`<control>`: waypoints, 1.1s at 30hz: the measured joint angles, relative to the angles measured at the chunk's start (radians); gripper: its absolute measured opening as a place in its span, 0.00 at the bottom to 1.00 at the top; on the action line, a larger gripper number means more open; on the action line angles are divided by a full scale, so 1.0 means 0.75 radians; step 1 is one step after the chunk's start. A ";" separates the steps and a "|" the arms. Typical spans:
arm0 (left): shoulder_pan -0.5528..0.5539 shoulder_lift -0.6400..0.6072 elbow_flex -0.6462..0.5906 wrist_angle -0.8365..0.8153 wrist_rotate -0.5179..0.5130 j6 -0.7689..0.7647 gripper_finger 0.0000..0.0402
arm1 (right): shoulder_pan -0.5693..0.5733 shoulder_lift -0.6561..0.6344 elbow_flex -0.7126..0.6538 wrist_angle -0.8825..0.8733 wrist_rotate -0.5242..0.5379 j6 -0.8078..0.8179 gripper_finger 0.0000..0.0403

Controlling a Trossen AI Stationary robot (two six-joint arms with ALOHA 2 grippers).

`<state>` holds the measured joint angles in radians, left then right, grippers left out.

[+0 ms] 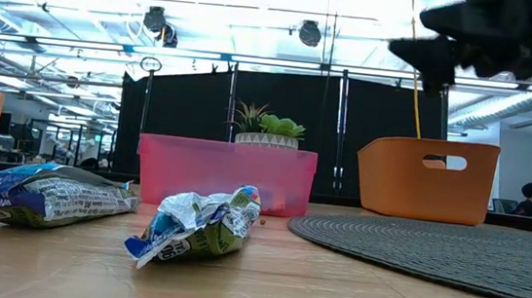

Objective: Pick and place Granola Bars by type
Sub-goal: Put the blue/green granola bar into the bottom orange bin

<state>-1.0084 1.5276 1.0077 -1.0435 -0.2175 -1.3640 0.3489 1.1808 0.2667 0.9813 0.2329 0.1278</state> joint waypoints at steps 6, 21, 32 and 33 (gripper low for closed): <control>0.000 0.000 0.000 0.000 -0.037 -0.001 0.28 | 0.117 0.347 0.321 -0.141 0.039 -0.202 0.55; 0.000 0.000 -0.001 0.001 -0.037 -0.042 0.28 | 0.059 0.877 0.731 -0.519 0.002 0.236 0.50; 0.000 0.000 -0.001 0.001 -0.037 -0.038 0.28 | 0.033 1.006 0.743 -0.367 0.003 0.292 0.50; 0.000 0.000 -0.001 0.002 -0.037 -0.038 0.28 | 0.033 1.014 0.750 -0.366 0.001 0.291 0.50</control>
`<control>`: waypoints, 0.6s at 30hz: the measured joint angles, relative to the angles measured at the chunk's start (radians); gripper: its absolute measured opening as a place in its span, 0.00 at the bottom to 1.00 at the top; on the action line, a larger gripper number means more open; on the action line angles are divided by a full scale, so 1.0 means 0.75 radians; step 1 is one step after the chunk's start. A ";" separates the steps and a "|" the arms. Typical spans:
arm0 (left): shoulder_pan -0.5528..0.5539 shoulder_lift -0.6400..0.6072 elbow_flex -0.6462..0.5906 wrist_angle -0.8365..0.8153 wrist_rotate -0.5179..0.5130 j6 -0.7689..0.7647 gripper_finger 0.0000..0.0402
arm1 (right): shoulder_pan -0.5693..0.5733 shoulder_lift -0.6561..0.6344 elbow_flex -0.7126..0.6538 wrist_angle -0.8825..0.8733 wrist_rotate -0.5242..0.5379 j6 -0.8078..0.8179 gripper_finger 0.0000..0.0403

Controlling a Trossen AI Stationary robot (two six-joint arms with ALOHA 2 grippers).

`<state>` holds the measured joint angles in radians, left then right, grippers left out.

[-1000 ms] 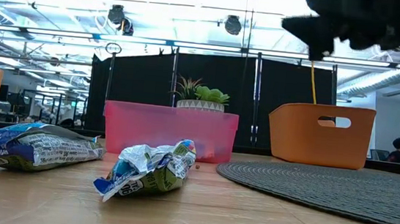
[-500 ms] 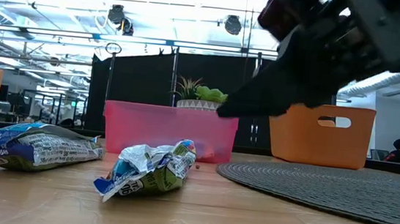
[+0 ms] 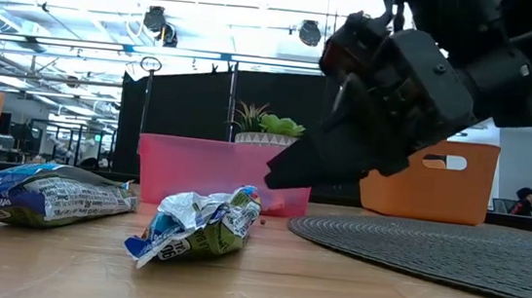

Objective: Pick and place Granola Bars by type
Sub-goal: Put the blue/green granola bar into the bottom orange bin

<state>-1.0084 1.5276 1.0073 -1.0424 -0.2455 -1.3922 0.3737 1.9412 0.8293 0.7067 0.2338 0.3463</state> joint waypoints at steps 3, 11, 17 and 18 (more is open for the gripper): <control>0.000 0.000 0.000 0.000 0.000 0.002 0.28 | 0.001 0.041 0.045 -0.002 -0.003 -0.019 0.50; 0.000 0.000 0.000 0.000 0.000 0.002 0.28 | -0.002 0.116 0.150 -0.074 -0.038 -0.062 0.50; 0.000 0.000 0.000 0.000 0.000 0.001 0.28 | -0.009 0.116 0.153 -0.123 -0.039 -0.064 0.50; 0.000 0.000 0.000 0.000 0.000 0.001 0.28 | -0.011 0.115 0.154 -0.144 -0.038 -0.062 0.50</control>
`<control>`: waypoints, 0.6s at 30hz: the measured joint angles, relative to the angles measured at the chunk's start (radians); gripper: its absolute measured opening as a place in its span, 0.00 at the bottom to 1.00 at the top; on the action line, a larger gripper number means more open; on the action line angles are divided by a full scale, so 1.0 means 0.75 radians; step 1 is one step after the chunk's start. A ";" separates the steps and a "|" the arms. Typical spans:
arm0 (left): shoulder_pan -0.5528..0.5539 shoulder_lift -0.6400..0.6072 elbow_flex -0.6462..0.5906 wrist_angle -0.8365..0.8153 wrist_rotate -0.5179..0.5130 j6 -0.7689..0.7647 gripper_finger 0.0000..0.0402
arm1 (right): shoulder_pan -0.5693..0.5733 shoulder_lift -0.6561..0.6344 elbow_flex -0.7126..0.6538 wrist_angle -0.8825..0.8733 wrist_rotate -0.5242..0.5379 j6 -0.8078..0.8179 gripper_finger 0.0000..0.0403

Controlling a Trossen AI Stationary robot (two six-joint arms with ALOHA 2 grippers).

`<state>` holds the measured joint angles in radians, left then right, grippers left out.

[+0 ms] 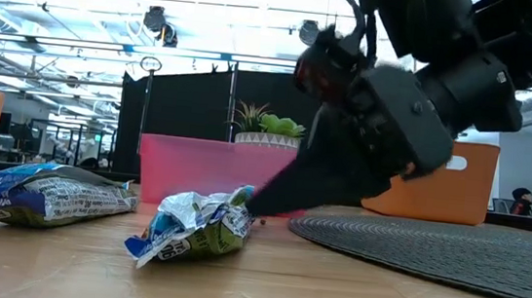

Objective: Pick and place Granola Bars by type
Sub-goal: Put the blue/green granola bar into the bottom orange bin

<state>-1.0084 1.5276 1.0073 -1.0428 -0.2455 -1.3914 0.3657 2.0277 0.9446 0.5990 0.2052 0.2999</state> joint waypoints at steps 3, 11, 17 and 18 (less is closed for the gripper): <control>0.000 0.000 0.000 0.000 0.000 0.000 0.28 | 0.000 0.000 0.000 -0.041 0.003 0.006 0.46; 0.000 0.000 0.000 0.000 0.000 0.000 0.28 | 0.000 0.000 0.000 -0.012 -0.019 -0.068 0.10; 0.000 0.000 0.000 0.000 0.000 0.000 0.28 | 0.000 0.000 0.000 0.091 -0.106 -0.088 0.05; 0.000 0.000 0.000 0.000 0.000 0.000 0.28 | 0.000 0.000 0.000 0.107 -0.106 -0.081 0.07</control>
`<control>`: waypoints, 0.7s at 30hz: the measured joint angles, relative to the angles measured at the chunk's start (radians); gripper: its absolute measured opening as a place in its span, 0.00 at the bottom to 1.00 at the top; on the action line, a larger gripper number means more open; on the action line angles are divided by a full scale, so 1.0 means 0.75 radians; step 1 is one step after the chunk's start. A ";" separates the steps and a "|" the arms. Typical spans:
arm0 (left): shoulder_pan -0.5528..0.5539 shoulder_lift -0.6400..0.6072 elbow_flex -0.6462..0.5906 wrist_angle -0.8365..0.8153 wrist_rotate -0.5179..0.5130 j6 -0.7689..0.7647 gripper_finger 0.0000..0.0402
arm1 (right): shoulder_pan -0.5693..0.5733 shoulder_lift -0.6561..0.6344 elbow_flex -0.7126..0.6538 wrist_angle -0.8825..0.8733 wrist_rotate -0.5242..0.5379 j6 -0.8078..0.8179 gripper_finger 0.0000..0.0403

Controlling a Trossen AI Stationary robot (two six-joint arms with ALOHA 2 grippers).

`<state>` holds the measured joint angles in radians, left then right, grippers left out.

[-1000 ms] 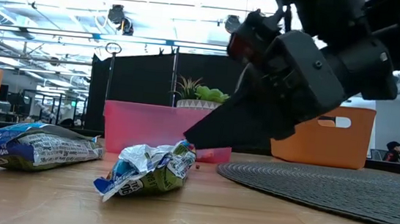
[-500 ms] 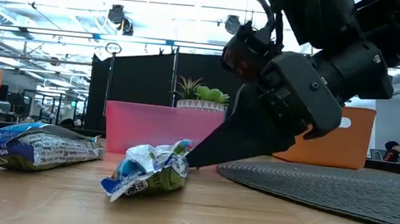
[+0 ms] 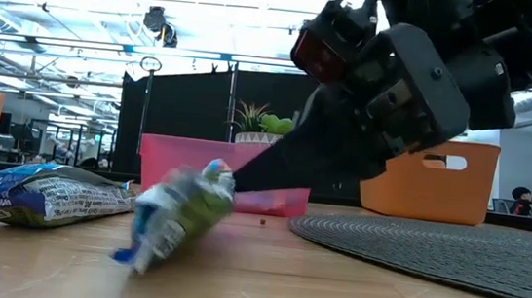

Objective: Pick and place Granola Bars by type
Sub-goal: Put the blue/green granola bar into the bottom orange bin

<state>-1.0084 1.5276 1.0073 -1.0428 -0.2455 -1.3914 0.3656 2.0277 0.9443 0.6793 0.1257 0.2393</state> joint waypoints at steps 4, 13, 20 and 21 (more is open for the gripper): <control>0.000 0.000 0.000 0.000 0.000 0.000 0.28 | -0.004 0.000 0.000 0.004 0.000 0.002 0.12; 0.000 0.000 0.000 0.000 0.000 -0.001 0.28 | -0.009 0.000 0.000 -0.027 0.002 -0.001 0.37; 0.000 0.000 0.000 0.000 0.000 -0.001 0.28 | -0.039 0.000 0.000 -0.003 0.003 0.013 0.52; 0.000 0.000 0.000 0.000 0.000 -0.001 0.28 | -0.042 0.000 0.000 -0.003 0.002 0.014 0.53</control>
<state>-1.0084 1.5276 1.0073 -1.0428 -0.2455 -1.3918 0.3340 2.0277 0.9443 0.6769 0.1273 0.2496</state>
